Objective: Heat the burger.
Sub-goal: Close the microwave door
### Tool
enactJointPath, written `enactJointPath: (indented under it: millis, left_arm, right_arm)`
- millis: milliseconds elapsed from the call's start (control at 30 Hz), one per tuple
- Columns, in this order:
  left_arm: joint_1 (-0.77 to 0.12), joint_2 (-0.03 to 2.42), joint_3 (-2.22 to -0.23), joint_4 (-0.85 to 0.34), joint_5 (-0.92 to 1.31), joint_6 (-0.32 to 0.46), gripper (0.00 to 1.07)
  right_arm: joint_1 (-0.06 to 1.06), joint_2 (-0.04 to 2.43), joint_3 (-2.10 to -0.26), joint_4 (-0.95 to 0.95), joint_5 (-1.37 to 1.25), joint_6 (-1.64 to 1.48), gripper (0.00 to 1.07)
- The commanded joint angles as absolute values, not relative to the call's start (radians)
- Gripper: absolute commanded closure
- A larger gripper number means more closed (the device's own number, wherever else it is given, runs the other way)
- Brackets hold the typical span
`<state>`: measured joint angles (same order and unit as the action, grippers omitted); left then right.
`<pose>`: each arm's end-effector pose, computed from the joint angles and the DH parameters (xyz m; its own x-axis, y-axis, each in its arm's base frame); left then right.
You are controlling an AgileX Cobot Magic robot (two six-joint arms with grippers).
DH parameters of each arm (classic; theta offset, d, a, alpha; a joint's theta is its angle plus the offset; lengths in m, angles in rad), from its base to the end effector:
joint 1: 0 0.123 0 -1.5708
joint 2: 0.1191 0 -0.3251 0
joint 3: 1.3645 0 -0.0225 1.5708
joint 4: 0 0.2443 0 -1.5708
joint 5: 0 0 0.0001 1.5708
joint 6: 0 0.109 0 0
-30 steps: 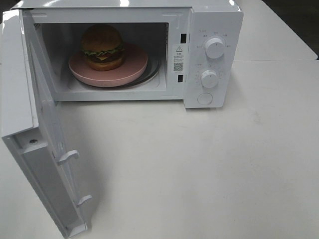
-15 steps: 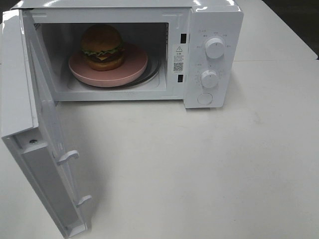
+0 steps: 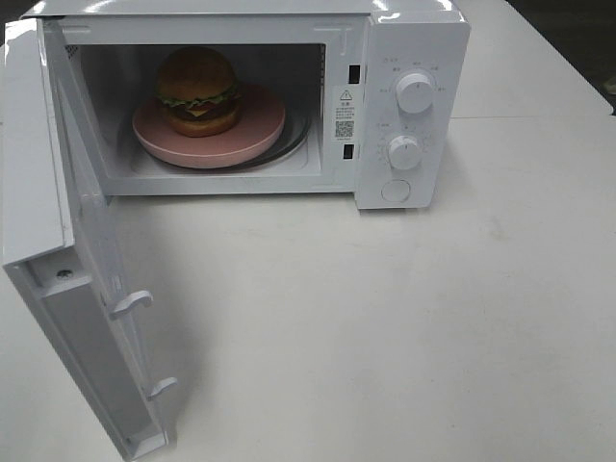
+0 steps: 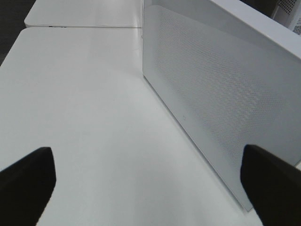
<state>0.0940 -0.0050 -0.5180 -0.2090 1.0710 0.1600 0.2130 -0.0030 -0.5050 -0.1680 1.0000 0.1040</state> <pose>-0.0372 -0.0235 0.2716 -0.4295 0.0174 -0.9029 0.0962 0.9950 -0.0265 -0.0298 -0.0221 0.2743 -0.3801 -0.0694 -0.9223 -0.0777 0.9960 -0.0429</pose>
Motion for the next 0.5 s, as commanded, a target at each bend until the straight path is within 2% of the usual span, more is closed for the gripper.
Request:
enactJointPath:
  millis: [33,500]
  left_arm:
    - [0.097,-0.021,-0.516,-0.218,1.073,0.155,0.06]
    - [0.097,-0.021,-0.516,-0.218,1.073,0.155,0.06]
  right_arm:
    - [0.209,-0.031,-0.502,-0.167,0.995,0.095,0.32]
    - [0.209,-0.031,-0.502,-0.167,0.995,0.095,0.32]
